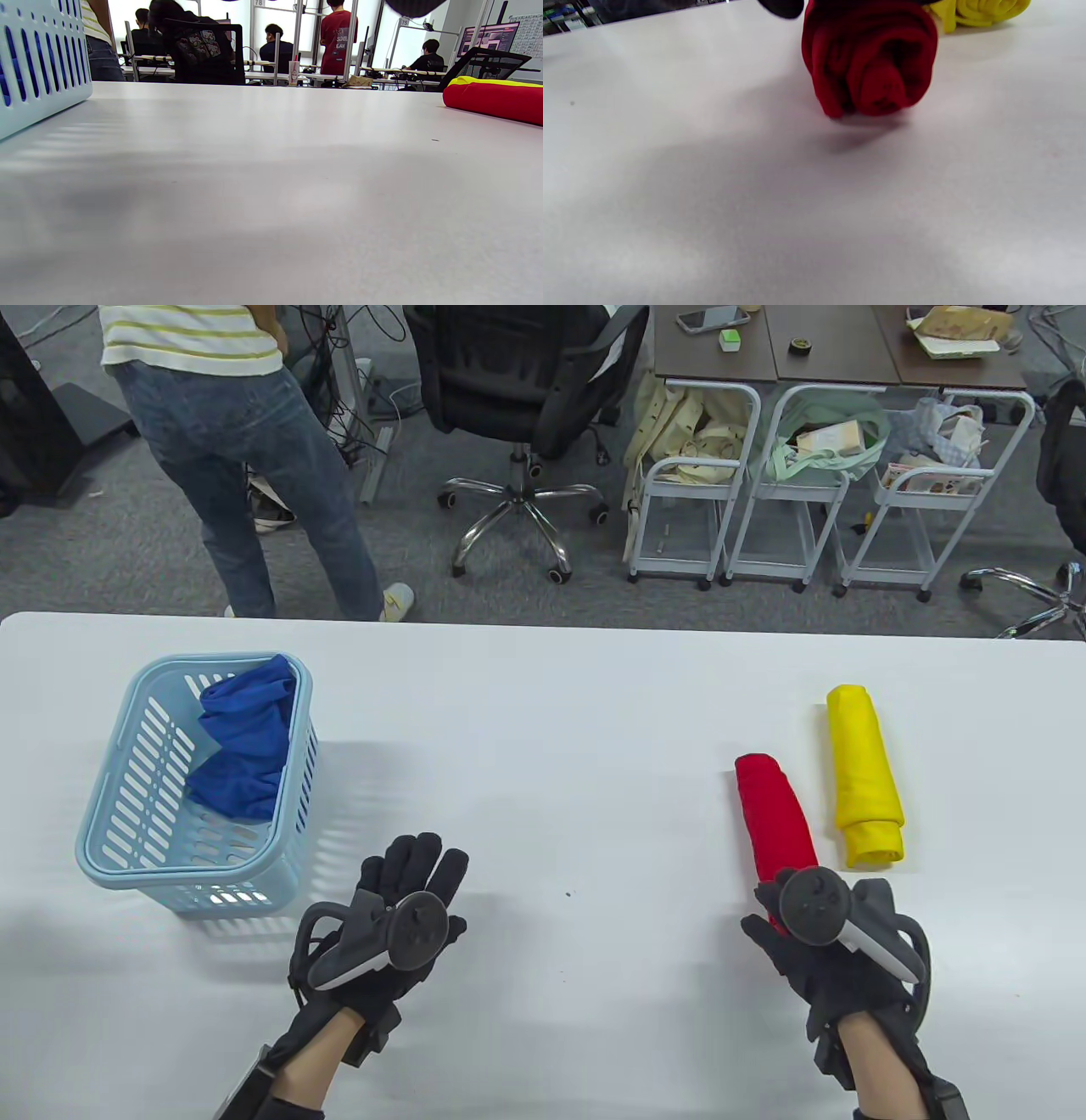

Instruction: Roll t-shirt into tight roll

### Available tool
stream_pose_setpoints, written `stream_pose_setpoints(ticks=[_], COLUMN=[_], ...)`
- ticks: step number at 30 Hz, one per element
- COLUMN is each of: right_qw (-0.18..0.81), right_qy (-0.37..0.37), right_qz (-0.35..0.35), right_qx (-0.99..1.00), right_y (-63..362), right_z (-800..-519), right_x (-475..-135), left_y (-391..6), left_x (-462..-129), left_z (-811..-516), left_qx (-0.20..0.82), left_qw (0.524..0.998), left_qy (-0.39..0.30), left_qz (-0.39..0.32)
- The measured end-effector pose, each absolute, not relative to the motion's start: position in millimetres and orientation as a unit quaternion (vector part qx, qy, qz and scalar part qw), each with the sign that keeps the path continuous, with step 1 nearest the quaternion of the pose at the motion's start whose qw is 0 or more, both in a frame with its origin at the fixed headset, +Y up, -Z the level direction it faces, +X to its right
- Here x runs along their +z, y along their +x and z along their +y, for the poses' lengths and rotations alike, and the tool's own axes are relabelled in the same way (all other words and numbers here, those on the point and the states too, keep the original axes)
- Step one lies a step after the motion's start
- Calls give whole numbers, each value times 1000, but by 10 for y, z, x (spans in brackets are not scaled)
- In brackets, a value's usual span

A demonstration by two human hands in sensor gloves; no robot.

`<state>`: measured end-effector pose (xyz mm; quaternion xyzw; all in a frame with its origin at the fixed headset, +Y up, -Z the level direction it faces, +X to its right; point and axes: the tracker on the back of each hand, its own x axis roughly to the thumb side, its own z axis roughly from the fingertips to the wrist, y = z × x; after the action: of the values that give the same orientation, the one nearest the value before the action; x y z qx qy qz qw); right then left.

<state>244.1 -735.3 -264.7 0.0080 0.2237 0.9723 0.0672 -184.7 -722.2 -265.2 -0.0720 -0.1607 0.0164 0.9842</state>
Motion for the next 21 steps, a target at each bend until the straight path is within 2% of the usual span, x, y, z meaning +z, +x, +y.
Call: stream_pose_setpoints(ticks=[3, 7, 15, 17, 21], right_qw=[32, -5, -52, -45, -9], right_qy=[-7, -47, -122, -135, -129], right_qz=[243, 246, 290, 298, 237], right_qx=[970, 968, 948, 944, 963], right_y=[2305, 2178, 2277, 2317, 2300], right_z=[-7453, -7490, -7582, -7539, -7301], right_x=[-2755, -3067, -3655, -3691, -3537], left_y=[-1862, -1869, -1886, -1879, -1859], left_x=[-2652, -2650, -2654, -2654, -2641], left_z=[-7196, -7195, -7200, -7215, -7211], left_qx=[14, 14, 13, 6, -32], left_qw=[986, 986, 988, 988, 989], left_qy=[-64, -62, -59, -59, -38], left_qz=[-155, -151, -145, -144, -137])
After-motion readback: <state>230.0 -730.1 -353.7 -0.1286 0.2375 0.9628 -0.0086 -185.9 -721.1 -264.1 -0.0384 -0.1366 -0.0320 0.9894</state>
